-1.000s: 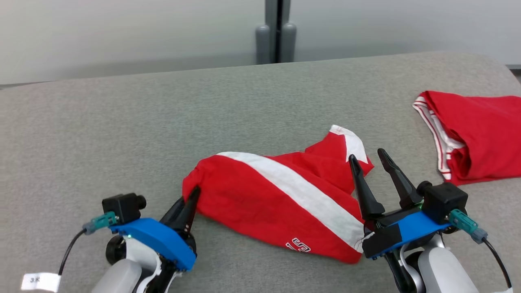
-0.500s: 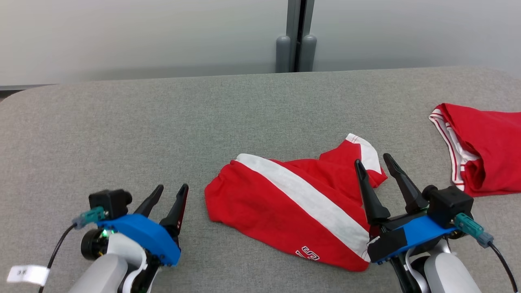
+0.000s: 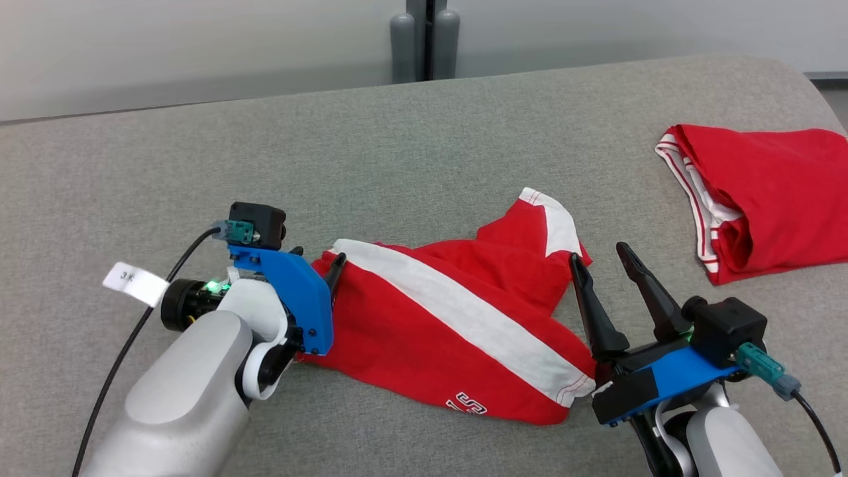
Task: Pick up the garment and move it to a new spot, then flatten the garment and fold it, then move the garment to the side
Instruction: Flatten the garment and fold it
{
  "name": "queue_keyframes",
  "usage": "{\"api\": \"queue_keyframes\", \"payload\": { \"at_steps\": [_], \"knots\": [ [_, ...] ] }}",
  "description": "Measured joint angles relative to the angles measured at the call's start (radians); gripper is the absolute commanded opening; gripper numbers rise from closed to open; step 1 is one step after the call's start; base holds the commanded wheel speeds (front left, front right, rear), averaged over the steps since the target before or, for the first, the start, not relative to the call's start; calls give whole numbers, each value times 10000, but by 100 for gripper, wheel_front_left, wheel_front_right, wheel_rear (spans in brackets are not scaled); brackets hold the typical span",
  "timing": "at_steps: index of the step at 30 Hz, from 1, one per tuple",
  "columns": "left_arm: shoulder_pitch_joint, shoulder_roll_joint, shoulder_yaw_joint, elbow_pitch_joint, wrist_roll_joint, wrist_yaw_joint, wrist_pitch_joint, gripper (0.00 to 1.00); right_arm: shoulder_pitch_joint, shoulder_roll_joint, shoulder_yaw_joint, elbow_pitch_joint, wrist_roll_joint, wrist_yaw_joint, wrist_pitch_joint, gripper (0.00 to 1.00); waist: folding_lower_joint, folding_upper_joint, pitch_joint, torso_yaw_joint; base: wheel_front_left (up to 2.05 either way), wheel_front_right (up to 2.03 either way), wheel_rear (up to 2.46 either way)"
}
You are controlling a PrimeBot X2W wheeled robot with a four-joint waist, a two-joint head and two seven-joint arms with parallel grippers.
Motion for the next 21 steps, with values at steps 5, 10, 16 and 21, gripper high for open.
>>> {"api": "queue_keyframes", "payload": {
  "at_steps": [5,10,16,21],
  "knots": [
    [-460,27,-414,516,378,257,779,100,-23,6,-4,13,0,0,-50,100,0,0,218,-267,0,0,0],
    [-634,240,-859,802,700,437,1634,100,-31,13,-2,46,4,0,-134,100,0,0,307,-430,0,0,0],
    [-749,255,-988,637,890,439,1327,0,-90,27,-84,82,6,0,-209,100,0,0,380,-403,0,0,0],
    [-636,35,-556,201,857,560,-290,0,-112,35,-190,111,4,0,-221,100,0,0,313,-144,0,0,0]
  ]
}}
